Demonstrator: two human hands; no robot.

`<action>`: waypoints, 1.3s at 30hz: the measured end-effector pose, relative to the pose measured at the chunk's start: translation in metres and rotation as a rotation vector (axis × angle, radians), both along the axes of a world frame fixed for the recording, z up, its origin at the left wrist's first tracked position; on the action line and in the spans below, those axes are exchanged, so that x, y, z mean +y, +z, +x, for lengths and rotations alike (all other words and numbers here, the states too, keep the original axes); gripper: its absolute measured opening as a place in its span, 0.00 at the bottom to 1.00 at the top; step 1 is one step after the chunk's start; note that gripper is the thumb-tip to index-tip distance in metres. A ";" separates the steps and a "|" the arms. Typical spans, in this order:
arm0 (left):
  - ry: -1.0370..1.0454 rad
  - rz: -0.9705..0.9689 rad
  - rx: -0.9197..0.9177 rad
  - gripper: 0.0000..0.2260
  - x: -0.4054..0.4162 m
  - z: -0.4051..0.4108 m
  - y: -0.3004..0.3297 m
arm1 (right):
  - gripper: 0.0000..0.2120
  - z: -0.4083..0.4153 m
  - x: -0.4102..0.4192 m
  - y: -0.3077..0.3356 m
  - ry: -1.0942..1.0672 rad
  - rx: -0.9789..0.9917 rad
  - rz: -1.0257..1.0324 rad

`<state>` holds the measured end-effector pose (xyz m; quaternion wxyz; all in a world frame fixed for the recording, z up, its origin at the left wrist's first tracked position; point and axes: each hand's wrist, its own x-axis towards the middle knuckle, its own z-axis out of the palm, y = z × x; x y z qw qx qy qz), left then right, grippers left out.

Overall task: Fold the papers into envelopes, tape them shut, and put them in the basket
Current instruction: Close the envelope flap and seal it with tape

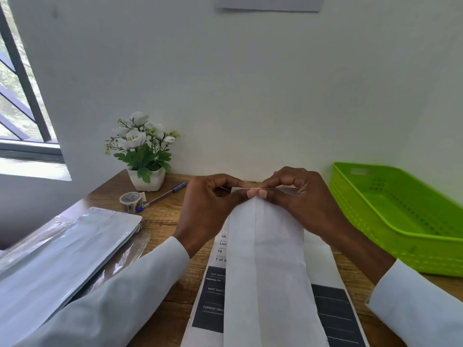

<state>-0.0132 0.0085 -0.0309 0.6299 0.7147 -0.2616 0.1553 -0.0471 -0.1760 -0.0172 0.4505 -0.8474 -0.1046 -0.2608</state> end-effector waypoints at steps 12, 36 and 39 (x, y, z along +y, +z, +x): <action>0.018 -0.087 0.128 0.03 0.009 0.010 0.001 | 0.03 0.002 -0.023 0.003 -0.023 0.150 0.177; -0.308 -0.206 0.397 0.20 -0.002 -0.011 0.012 | 0.20 -0.031 0.036 0.034 -0.067 0.456 0.330; -0.285 -0.177 0.369 0.19 0.001 -0.008 0.012 | 0.17 -0.025 0.020 0.038 -0.083 0.499 0.369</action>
